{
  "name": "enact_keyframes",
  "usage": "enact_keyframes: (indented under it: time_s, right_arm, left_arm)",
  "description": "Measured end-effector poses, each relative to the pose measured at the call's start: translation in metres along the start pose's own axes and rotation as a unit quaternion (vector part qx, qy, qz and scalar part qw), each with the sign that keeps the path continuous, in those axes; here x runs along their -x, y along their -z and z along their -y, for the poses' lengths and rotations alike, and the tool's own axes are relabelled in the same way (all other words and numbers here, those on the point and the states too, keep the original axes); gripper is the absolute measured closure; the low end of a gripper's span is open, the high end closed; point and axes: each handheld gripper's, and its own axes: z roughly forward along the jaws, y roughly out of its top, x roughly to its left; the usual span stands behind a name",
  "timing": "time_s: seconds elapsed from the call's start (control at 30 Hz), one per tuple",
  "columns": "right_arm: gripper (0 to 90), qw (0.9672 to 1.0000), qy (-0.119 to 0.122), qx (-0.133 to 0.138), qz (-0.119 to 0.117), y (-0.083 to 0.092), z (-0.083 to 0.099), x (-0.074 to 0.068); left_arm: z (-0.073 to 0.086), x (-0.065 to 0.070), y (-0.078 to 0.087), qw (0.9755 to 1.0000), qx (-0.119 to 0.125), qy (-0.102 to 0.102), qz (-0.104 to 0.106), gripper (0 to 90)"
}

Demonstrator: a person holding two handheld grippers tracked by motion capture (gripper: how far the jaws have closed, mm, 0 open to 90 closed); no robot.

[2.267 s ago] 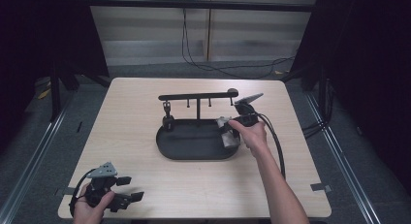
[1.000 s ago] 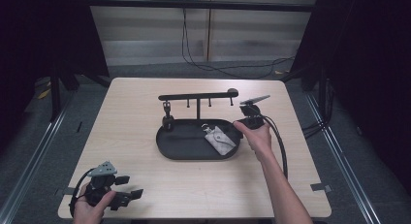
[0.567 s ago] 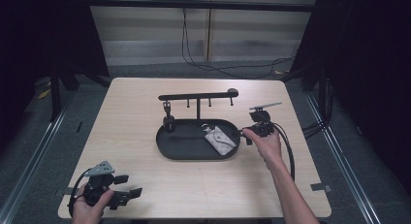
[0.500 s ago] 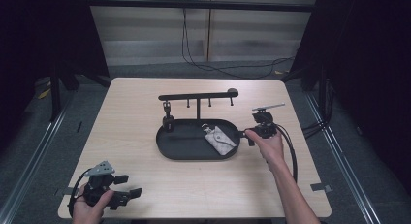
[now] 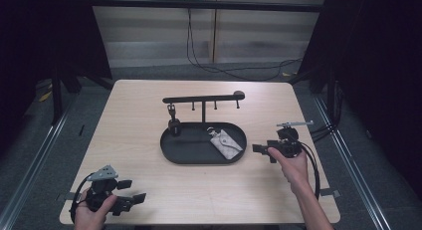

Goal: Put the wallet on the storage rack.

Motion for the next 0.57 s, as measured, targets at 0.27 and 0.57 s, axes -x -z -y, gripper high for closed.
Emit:
enact_keyframes:
  time_s: [0.27,0.57]
  right_arm:
    - [26.3,0.9997,0.006,0.019,0.012,0.024,0.031,-0.001]
    - [25.5,0.9989,0.009,0.038,0.024,0.041,0.067,0.003]
  left_arm:
    - [0.000,0.000,0.001,1.0000,0.001,-0.001,-0.001,20.5]
    - [0.001,-0.003,0.003,0.9999,0.008,0.011,-0.006,20.1]
